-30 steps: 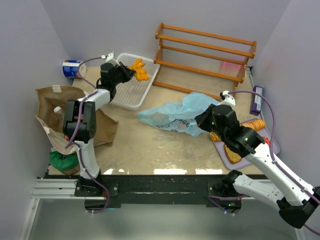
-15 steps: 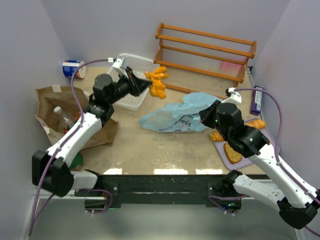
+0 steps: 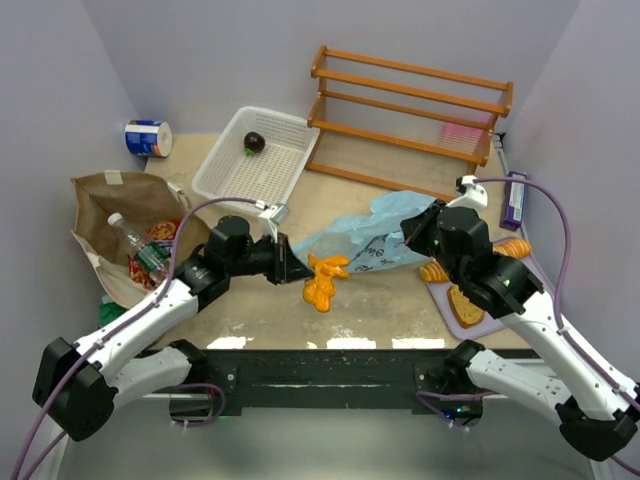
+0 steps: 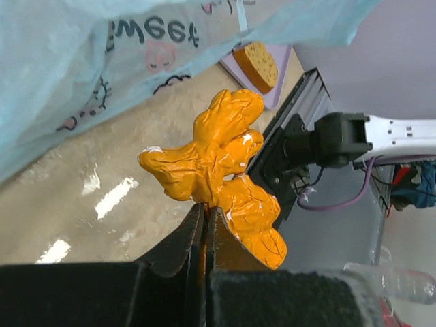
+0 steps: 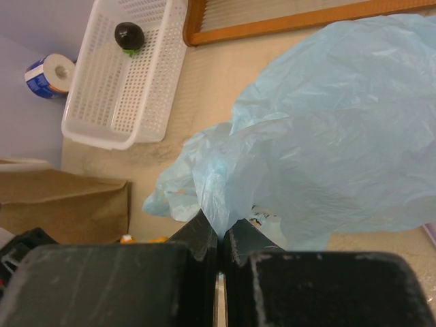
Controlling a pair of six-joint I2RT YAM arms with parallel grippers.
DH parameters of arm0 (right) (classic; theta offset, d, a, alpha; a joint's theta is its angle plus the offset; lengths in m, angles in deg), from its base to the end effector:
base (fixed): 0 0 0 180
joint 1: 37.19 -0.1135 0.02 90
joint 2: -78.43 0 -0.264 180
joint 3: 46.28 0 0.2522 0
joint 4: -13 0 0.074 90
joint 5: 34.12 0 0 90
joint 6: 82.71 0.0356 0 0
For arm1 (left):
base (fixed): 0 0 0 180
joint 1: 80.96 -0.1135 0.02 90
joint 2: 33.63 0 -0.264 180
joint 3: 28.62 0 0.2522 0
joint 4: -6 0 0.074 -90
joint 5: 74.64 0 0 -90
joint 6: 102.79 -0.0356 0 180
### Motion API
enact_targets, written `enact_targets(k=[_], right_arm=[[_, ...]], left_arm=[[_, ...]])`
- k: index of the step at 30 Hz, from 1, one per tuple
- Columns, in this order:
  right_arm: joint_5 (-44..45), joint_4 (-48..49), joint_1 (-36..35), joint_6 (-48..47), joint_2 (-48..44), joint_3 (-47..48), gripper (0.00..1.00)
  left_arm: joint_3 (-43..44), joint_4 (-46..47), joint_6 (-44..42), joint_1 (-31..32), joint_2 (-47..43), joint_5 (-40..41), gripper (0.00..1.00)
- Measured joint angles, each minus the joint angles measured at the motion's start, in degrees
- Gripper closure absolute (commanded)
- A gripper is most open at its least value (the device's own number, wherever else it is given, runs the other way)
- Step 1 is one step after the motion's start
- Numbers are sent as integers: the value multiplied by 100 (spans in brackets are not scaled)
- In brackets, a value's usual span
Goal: Place the mixed food into the grocery bags and tie them
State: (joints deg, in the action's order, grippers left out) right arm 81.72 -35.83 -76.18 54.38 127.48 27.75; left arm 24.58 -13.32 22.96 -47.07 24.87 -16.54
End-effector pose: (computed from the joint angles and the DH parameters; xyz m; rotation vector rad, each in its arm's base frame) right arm 0.1439 0.0965 0.3765 0.4307 1.9354 0.5429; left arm 0.1787 -0.1427 0.2719 0.3601 2.1603 -1.2948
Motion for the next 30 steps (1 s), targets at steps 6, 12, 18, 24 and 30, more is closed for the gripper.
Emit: enact_targets(k=[6, 12, 18, 24, 30], right_arm=[[-109, -4, 0, 13, -74, -74, 100], [-225, -11, 0, 96, -262, -334, 100], [-450, -15, 0, 173, -348, -608, 100], [-678, 46, 0, 236, -345, -828, 100], [-903, 160, 0, 306, -315, -1038, 100]], left_arm=[[-260, 516, 221, 186, 522, -4, 100], [-101, 1469, 411, 188, 1563, 208, 100], [553, 2288, 570, 188, 2761, 317, 100], [697, 3152, 975, 225, 3287, 741, 100], [699, 3860, 1355, 492, 3716, 1373, 100]])
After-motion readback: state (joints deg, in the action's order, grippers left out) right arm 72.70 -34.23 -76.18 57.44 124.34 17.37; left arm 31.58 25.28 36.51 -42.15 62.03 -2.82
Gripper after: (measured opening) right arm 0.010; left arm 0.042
